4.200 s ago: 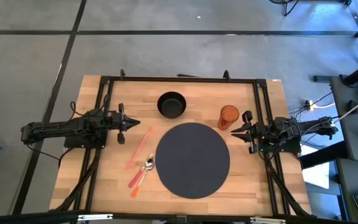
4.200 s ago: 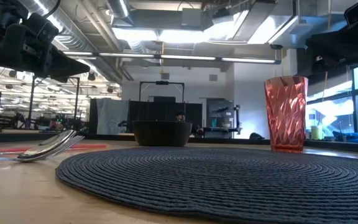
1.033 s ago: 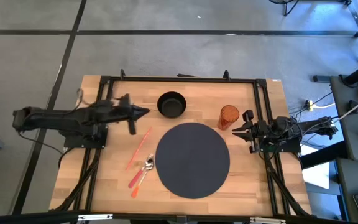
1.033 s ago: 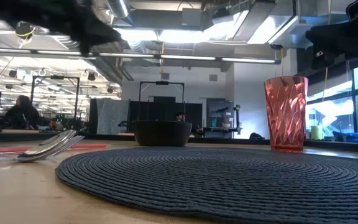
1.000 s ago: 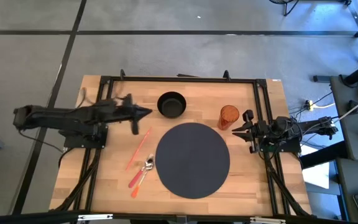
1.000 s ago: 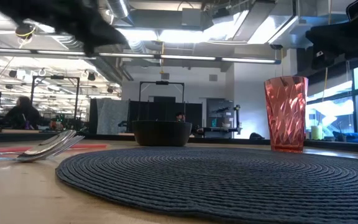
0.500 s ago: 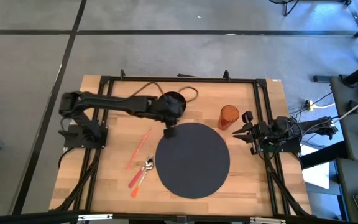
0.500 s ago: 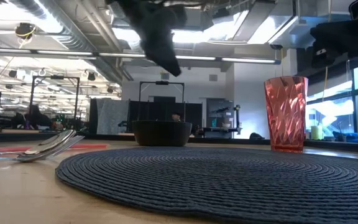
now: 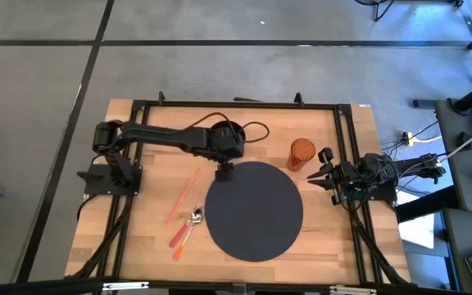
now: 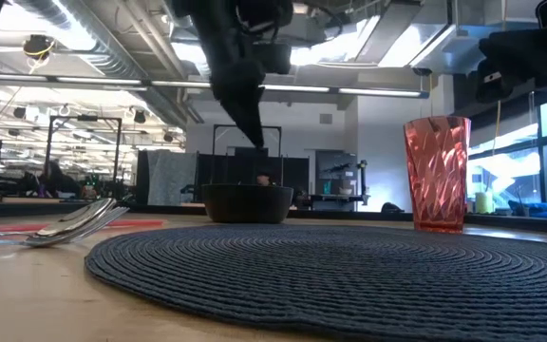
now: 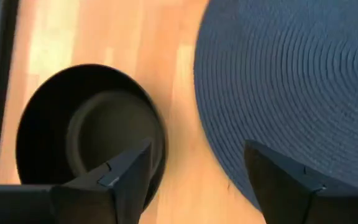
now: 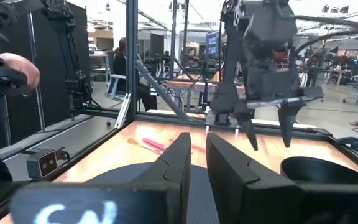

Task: Pick & Place Utensil
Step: Put the black bowl on the center of the black mat

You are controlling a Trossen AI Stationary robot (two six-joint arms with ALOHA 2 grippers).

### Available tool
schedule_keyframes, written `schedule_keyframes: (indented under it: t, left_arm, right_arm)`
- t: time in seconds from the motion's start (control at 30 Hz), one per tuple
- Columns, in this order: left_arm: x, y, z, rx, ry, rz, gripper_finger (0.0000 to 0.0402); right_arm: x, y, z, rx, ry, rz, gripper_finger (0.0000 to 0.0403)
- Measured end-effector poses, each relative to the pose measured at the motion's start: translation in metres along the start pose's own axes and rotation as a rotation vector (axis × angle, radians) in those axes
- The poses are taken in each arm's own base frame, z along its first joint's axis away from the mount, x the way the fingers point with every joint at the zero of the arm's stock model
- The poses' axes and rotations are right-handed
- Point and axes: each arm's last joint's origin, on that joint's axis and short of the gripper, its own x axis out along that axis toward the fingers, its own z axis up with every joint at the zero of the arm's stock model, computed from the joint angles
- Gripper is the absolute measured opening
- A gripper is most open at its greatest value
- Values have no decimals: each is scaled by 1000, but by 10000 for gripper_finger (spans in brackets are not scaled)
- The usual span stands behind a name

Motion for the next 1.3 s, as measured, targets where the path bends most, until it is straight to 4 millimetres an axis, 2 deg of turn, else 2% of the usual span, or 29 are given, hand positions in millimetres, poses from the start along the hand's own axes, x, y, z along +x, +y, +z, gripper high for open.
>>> schedule_keyframes:
  t: [0.17, 0.33, 0.47, 0.93, 1.1, 1.2, 1.3]
  left_arm:
    - [14, -5, 1, 36, 19, -5, 243]
    - [33, 8, -3, -79, 70, -67, 245]
    - [46, 14, -6, -104, 105, -69, 243]
    - [78, 29, -10, -165, 146, 12, 242]
    - [80, 30, -11, -168, 148, 15, 240]
    - [80, 30, -11, -166, 148, 16, 223]
    - [80, 30, -11, -160, 148, 17, 178]
  right_arm:
    - [0, 0, 0, 3, 2, 0, 53]
    - [0, 0, -1, 3, 11, 1, 53]
    - [0, 0, -1, 3, 13, 0, 53]
    - [0, 0, -4, 24, 39, 1, 53]
    - [0, 0, -4, 23, 39, 1, 53]
    - [0, 0, -4, 23, 39, 0, 53]
    - [0, 0, -4, 23, 39, -8, 53]
